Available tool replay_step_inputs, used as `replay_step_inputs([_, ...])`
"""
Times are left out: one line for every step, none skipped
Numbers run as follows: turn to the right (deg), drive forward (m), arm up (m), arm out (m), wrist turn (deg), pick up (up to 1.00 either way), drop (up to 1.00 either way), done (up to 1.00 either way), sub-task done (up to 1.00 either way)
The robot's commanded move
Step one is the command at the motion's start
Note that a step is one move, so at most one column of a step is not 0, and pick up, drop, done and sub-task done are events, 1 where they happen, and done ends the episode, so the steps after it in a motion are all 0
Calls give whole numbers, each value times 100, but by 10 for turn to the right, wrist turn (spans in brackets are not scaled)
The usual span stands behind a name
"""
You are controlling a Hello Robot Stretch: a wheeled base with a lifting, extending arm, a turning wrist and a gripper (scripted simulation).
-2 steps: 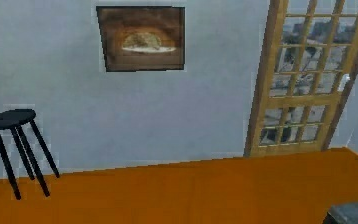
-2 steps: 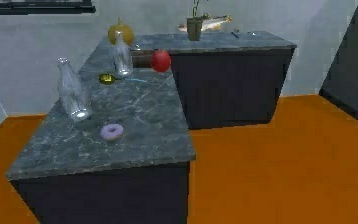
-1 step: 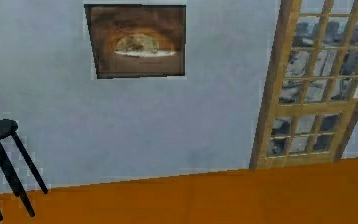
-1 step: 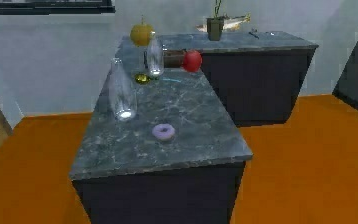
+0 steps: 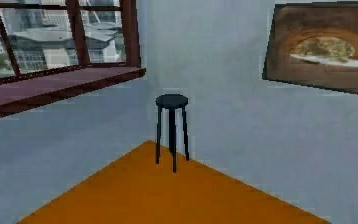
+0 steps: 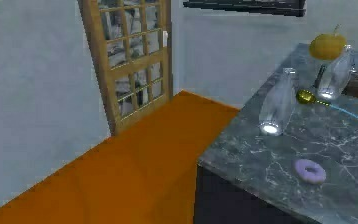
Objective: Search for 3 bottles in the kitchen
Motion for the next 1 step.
replay_step_inputs([-450,0,0,0,0,0,0,0,0])
